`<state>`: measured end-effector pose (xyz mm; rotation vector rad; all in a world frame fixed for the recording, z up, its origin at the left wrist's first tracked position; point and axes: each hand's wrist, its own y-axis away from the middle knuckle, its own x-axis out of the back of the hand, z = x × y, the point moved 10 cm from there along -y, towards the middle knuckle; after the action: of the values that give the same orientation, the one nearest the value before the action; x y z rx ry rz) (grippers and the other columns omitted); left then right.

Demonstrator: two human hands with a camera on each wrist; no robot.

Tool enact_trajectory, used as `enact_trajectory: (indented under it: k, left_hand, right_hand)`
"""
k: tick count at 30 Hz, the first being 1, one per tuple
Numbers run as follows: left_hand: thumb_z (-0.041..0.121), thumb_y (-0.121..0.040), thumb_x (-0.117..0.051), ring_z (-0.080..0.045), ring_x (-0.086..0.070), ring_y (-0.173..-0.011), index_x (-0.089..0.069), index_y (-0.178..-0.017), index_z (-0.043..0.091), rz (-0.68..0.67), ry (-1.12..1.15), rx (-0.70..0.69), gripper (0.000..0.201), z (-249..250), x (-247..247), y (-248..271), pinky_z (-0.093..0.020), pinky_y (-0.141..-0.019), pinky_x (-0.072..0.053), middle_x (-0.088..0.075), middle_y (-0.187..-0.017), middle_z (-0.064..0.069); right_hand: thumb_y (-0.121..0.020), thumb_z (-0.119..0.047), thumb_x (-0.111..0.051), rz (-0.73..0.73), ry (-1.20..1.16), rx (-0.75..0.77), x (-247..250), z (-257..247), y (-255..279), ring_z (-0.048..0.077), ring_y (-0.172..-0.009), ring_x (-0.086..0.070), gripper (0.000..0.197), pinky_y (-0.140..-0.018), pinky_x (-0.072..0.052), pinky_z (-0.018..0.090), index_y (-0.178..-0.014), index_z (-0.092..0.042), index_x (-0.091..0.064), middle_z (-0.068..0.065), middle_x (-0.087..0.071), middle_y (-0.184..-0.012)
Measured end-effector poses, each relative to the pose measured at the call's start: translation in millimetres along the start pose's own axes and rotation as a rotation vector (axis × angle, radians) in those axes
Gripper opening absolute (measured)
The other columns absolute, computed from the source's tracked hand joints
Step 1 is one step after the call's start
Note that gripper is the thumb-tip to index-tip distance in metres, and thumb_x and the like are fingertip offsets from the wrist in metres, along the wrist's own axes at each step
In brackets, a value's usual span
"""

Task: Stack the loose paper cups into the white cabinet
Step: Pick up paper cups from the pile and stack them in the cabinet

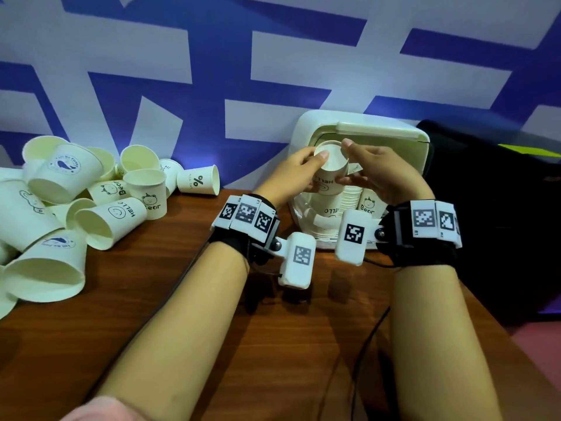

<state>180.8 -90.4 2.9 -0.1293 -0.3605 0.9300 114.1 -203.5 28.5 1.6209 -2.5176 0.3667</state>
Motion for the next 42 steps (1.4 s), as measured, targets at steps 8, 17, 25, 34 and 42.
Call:
enact_trajectory:
  k: [8,17,25,34,42]
  left_hand:
    - [0.015,-0.105,-0.029,-0.021,-0.058,-0.101,-0.039,-0.143,0.032,-0.11,0.134,-0.022,0.042,-6.9,-21.0,-1.9,-0.03,-0.085,-0.054,-0.034,-0.137,0.005]
    - [0.015,-0.104,-0.032,-0.011,-0.056,-0.083,-0.035,-0.146,0.025,-0.168,0.013,0.049,0.044,-29.2,-33.4,-4.3,-0.03,-0.088,-0.05,-0.046,-0.127,-0.006]
    - [0.01,-0.102,-0.035,-0.018,-0.046,-0.081,-0.06,-0.11,-0.007,-0.173,-0.247,0.025,0.031,-34.8,-39.8,-6.6,-0.028,-0.076,-0.039,-0.051,-0.092,-0.011]
    - [0.019,-0.104,-0.03,-0.028,-0.049,-0.104,-0.054,-0.119,-0.006,-0.194,-0.399,0.036,0.037,-29.8,-41.7,-1.5,-0.033,-0.088,-0.036,-0.055,-0.124,-0.023]
    - [0.034,-0.102,-0.039,-0.01,-0.056,-0.086,-0.053,-0.134,0.012,-0.112,-0.172,0.039,0.041,-25.4,-16.4,-0.3,-0.017,-0.076,-0.047,-0.062,-0.114,-0.021]
  right_hand:
    - [-0.101,-0.032,-0.048,0.119,-0.028,-0.066,9.6,25.0,-12.1,0.023,-0.078,-0.068,0.039,-0.061,-0.059,0.023,-0.118,0.002,-0.056,0.022,-0.057,-0.12]
    - [-0.101,-0.025,-0.049,0.126,-0.078,-0.215,5.9,57.6,-18.0,0.022,-0.066,-0.068,0.028,-0.073,-0.06,0.031,-0.112,0.001,-0.053,0.018,-0.066,-0.09]
    - [-0.099,-0.025,-0.054,0.095,0.084,-0.407,-1.8,81.4,-11.2,0.026,-0.067,-0.07,0.038,-0.065,-0.06,0.03,-0.121,0.005,-0.05,0.023,-0.065,-0.106]
    - [-0.1,-0.032,-0.049,0.127,0.286,-0.369,2.0,81.6,-18.1,0.026,-0.07,-0.069,0.04,-0.072,-0.058,0.037,-0.114,0.005,-0.054,0.014,-0.064,-0.085]
    - [-0.099,-0.032,-0.052,0.291,0.329,-0.215,18.3,49.4,-20.2,0.016,-0.061,-0.055,0.027,-0.043,-0.043,0.022,-0.102,-0.005,-0.052,0.003,-0.052,-0.078]
